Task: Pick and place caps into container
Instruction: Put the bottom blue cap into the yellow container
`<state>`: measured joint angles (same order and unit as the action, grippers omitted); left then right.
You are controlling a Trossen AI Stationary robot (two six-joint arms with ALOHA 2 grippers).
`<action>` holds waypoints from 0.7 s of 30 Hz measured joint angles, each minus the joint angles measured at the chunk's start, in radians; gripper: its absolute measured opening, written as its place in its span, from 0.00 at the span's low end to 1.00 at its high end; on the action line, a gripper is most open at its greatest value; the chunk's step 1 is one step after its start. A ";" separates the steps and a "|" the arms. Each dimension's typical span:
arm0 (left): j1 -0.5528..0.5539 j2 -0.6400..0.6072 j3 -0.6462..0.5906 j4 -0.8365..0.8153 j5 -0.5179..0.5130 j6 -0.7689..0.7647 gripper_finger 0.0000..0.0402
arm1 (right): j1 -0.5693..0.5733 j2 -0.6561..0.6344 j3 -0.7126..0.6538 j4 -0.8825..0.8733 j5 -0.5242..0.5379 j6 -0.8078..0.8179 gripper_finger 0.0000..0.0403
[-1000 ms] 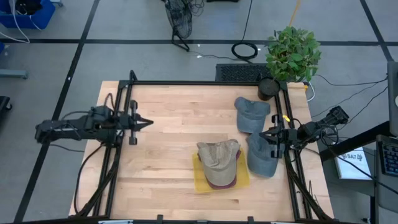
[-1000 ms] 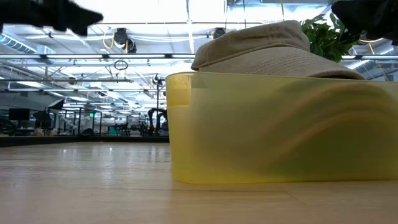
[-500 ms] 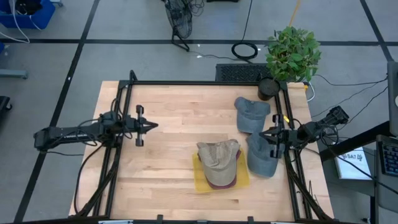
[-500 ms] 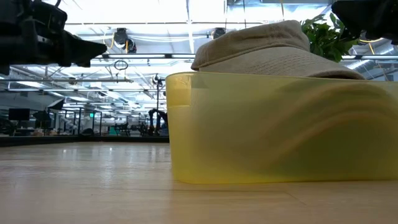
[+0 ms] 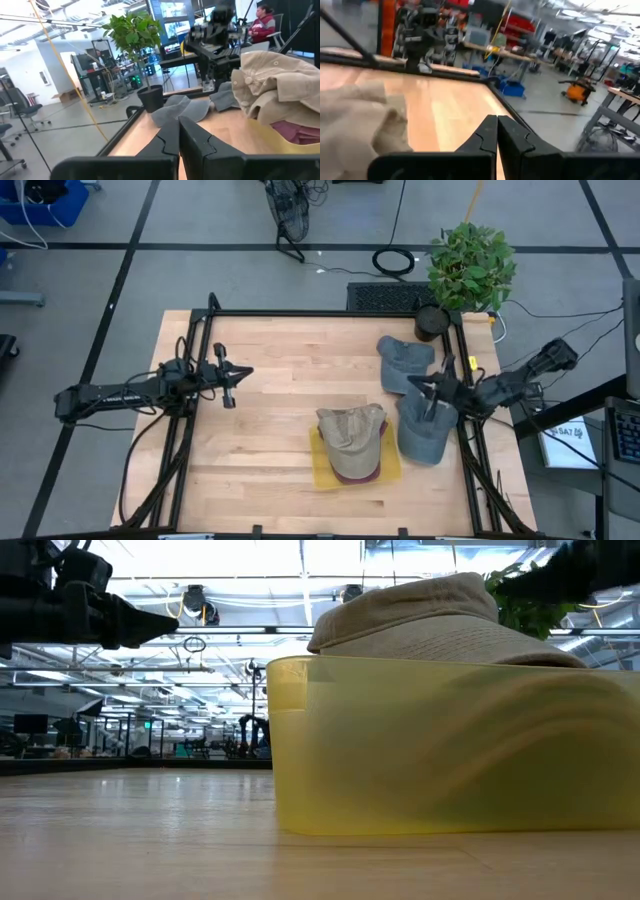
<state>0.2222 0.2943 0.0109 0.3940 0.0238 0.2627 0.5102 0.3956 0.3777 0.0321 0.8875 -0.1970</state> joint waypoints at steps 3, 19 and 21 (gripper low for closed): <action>0.000 0.000 0.000 -0.010 0.000 -0.002 0.01 | 0.011 0.141 0.218 -0.167 0.000 0.067 0.00; 0.000 0.000 0.001 0.000 -0.001 -0.009 0.08 | -0.064 0.706 0.916 -1.498 -0.529 0.934 0.00; 0.000 0.000 0.001 0.005 0.000 -0.009 0.07 | -0.068 0.718 0.900 -1.496 -0.557 0.937 0.00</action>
<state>0.2222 0.2943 0.0120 0.3993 0.0235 0.2535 0.4426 1.1133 1.2772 -1.4635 0.3306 0.7403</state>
